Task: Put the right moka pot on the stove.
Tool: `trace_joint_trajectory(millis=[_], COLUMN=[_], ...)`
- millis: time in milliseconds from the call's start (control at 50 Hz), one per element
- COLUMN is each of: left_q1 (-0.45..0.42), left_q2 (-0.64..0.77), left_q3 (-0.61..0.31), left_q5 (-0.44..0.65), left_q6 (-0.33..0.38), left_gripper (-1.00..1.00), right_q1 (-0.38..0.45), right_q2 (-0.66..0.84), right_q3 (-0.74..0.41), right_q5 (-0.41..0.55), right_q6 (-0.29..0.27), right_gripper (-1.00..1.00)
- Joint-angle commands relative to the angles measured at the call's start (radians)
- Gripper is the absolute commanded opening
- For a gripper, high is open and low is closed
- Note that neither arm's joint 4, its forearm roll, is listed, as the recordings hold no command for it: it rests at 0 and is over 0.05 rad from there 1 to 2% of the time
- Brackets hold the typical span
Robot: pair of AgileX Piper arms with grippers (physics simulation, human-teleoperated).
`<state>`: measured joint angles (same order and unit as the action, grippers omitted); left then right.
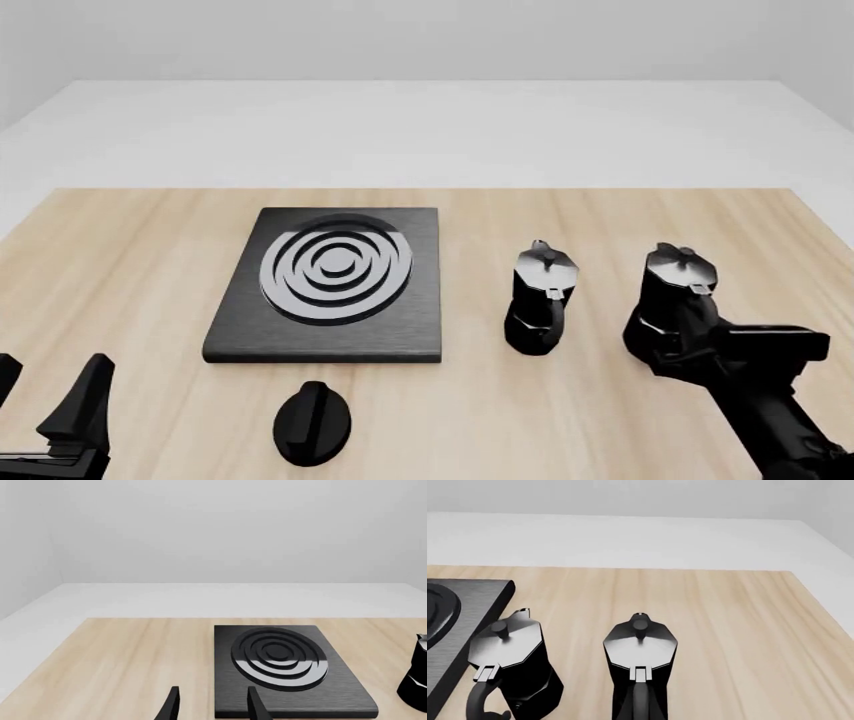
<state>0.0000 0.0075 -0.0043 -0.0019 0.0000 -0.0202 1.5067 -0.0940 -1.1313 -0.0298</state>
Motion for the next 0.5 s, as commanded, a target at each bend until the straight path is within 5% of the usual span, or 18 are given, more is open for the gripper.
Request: trace_joint_trajectory(millis=[20,500], left_q1=[0.000,0.000], left_q2=[0.000,0.000], left_q3=[0.000,0.000], left_q5=[0.000,0.000], left_q6=[0.000,0.000], left_gripper=[1.00,1.00], right_q1=[0.006,0.067], right_q2=[-0.225,-0.647], right_q3=[0.001,-0.109], right_q5=[0.128,0.565], right_q6=[-0.020,-0.009], right_gripper=[-1.00,-1.00])
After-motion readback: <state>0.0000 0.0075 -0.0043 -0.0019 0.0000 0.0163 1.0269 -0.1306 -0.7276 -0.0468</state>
